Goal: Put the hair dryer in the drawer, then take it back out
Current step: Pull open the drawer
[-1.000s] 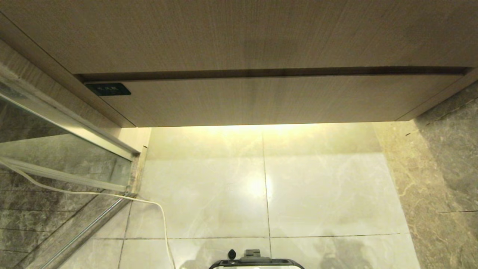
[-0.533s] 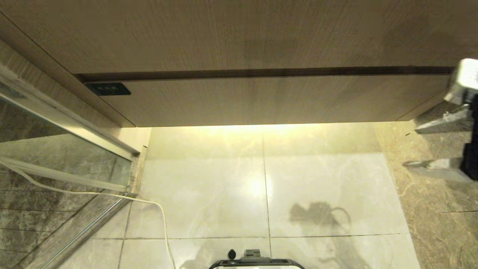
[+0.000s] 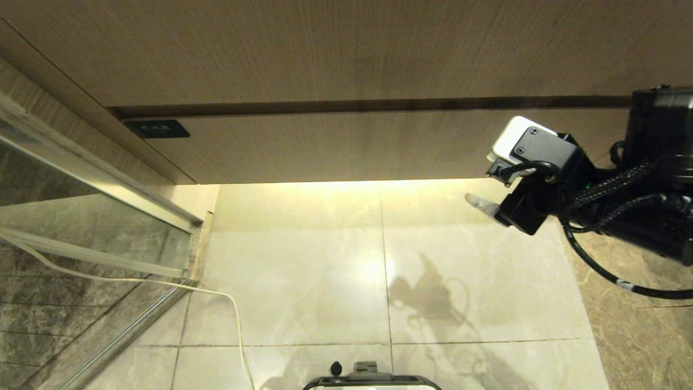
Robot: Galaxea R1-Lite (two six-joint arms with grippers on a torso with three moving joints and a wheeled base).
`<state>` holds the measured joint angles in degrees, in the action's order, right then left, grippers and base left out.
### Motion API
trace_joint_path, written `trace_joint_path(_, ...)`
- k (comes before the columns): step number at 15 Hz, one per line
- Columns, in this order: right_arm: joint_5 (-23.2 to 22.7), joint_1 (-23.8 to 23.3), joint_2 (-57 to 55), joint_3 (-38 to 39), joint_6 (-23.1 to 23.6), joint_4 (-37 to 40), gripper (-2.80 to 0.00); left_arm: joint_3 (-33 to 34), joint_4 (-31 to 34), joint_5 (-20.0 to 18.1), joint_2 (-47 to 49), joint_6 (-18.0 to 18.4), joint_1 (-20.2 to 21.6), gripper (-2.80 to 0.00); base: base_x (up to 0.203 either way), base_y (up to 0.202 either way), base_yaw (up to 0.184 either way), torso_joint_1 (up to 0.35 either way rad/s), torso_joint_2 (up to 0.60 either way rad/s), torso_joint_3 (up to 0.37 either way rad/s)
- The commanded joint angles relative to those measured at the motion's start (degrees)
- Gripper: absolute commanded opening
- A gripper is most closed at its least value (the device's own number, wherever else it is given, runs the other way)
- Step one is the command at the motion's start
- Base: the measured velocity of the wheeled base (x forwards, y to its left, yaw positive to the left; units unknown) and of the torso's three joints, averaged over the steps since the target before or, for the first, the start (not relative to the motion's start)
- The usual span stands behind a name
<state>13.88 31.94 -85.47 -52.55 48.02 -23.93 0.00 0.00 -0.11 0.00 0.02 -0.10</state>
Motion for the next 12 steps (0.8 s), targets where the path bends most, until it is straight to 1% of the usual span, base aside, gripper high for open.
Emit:
trace_joint_path(1,-2.3,-1.29,-6.44,0.49,0.96,-12.01,0.0,0.09,0.0,0.02,0.0,-0.02,-0.04,-2.8,0.0,0.0,0.0,0.0,0.0,0.0)
trace_joint_path(3,-4.67,-3.44,-8.09,0.06,3.25,-14.78,0.0,0.09,0.0,0.02,0.0,-0.02,0.01,-2.8,0.0,0.0,0.0,0.0,0.0,0.0)
trace_joint_path(5,-8.33,-4.92,-9.77,-0.93,3.81,-17.19,0.0,0.09,0.0,0.02,0.0,-0.02,0.01,-2.8,0.0,0.0,0.0,0.0,0.0,0.0)
trace_joint_path(8,-9.48,-5.49,-11.53,-2.8,4.83,-19.25,0.0,0.09,0.0,0.02,0.0,-0.02,0.01,-2.8,0.0,0.0,0.0,0.0,0.0,0.0)
trace_joint_path(12,-9.6,-6.74,-14.94,-7.21,4.75,-19.36,0.0,0.09,0.0,0.02,0.0,-0.02,0.01,-2.8,0.0,0.0,0.0,0.0,0.0,0.0)
